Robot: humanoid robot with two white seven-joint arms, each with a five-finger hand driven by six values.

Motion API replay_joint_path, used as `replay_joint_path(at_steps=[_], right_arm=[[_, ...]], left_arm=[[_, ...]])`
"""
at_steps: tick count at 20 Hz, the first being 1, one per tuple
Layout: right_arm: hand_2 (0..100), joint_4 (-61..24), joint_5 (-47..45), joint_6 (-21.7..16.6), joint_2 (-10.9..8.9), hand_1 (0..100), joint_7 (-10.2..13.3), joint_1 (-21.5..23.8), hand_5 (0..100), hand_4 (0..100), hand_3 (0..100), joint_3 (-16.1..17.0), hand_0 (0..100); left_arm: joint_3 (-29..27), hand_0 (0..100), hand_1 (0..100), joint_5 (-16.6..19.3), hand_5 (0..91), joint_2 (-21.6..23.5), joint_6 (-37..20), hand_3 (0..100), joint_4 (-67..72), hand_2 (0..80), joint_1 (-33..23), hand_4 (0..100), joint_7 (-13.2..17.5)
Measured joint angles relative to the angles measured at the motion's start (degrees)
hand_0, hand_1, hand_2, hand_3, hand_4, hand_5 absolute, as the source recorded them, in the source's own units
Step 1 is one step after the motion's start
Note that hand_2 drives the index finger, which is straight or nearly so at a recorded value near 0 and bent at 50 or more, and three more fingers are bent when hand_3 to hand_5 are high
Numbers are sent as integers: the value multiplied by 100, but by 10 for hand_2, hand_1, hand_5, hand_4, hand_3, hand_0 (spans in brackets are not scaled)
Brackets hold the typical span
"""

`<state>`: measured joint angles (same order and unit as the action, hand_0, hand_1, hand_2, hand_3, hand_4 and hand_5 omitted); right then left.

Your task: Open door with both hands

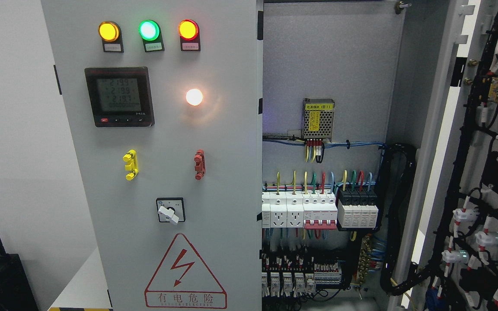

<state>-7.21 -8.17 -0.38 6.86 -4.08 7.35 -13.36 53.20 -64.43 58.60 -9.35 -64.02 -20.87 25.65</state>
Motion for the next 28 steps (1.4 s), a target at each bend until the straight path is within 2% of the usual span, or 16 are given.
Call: replay_joint_path(at_steps=[3, 7, 10, 17, 23, 28], right_arm=[[0, 0, 0, 0, 0, 0, 0, 0, 0, 0, 0, 0, 0], [0, 0, 0, 0, 0, 0, 0, 0, 0, 0, 0, 0, 0], [0, 0, 0, 0, 0, 0, 0, 0, 0, 0, 0, 0, 0], [0, 0, 0, 0, 0, 0, 0, 0, 0, 0, 0, 0, 0], [0, -2, -3, 0, 0, 0, 0, 0, 0, 0, 0, 0, 0], [0, -77, -6, 0, -10, 0, 0, 5, 0, 0, 0, 7, 0]], left_arm=[[-272, 0, 0, 473, 0, -650, -6, 0, 776, 0, 14, 31, 7], [-588, 0, 0, 1022, 0, -1570, -7, 0, 1907, 0, 310, 31, 14], [-940, 0, 0, 1586, 0, -2248, -18, 0, 2640, 0, 512, 32, 22], [-2213, 0, 0, 3458, 0, -3582, 54, 0, 3775, 0, 789, 32, -69], [-3241, 0, 0, 4719, 0, -4493, 64, 0, 4427, 0, 1030, 32, -241], [-4127, 0, 0, 5768, 0, -5018, 72, 0, 4785, 0, 1186, 32, -591]])
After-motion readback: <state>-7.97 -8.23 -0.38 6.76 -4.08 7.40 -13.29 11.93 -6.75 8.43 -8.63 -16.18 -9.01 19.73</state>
